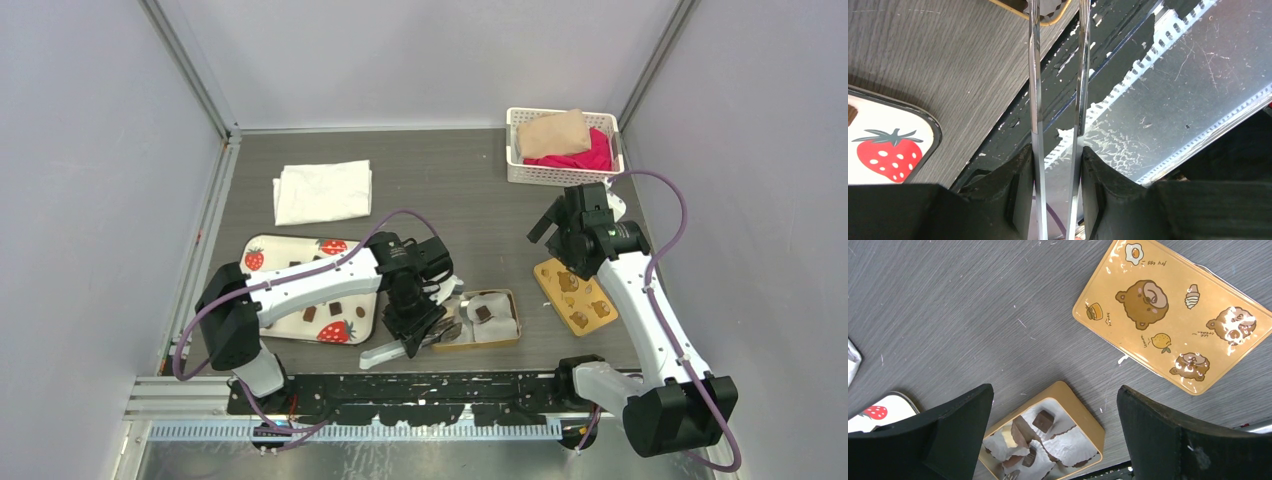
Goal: Pack the chocolate
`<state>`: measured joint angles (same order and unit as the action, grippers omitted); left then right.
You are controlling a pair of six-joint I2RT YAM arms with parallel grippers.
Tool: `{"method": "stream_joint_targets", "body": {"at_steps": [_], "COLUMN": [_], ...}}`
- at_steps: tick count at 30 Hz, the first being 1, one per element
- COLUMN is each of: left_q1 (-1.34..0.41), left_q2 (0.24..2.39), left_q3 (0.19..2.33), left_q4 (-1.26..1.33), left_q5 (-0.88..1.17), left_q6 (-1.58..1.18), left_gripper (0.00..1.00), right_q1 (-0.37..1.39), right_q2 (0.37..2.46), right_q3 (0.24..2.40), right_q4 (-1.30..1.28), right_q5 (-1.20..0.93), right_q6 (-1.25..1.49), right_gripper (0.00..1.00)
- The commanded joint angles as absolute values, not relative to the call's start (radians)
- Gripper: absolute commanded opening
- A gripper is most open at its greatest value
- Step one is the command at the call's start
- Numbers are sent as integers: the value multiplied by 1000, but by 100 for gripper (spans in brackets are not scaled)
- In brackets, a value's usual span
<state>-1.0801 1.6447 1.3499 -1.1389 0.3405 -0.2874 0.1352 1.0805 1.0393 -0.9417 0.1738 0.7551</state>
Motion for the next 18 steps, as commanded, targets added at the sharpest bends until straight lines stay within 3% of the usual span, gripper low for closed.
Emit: {"method": "stream_joint_targets", "body": {"at_steps": [1, 3, 7, 18], "left_q1": [-1081, -1079, -1055, -751], "left_q2": [1583, 1566, 1517, 1259], "left_q3": [1409, 1433, 1428, 1186], "left_q4": [-1167, -1187, -1187, -1190], "left_q5": [311, 287, 279, 140], "left_q6": [-287, -289, -330, -532], "left_gripper": [25, 22, 1, 0], "right_q1": [133, 133, 132, 133], "right_q2": [1072, 1074, 1083, 1129], "right_q3": [1045, 1046, 1048, 1040], "right_q4": [-907, -905, -899, -858], "right_q5": [186, 185, 184, 152], "right_q6": [756, 757, 758, 772], "right_gripper": [99, 99, 99, 99]}}
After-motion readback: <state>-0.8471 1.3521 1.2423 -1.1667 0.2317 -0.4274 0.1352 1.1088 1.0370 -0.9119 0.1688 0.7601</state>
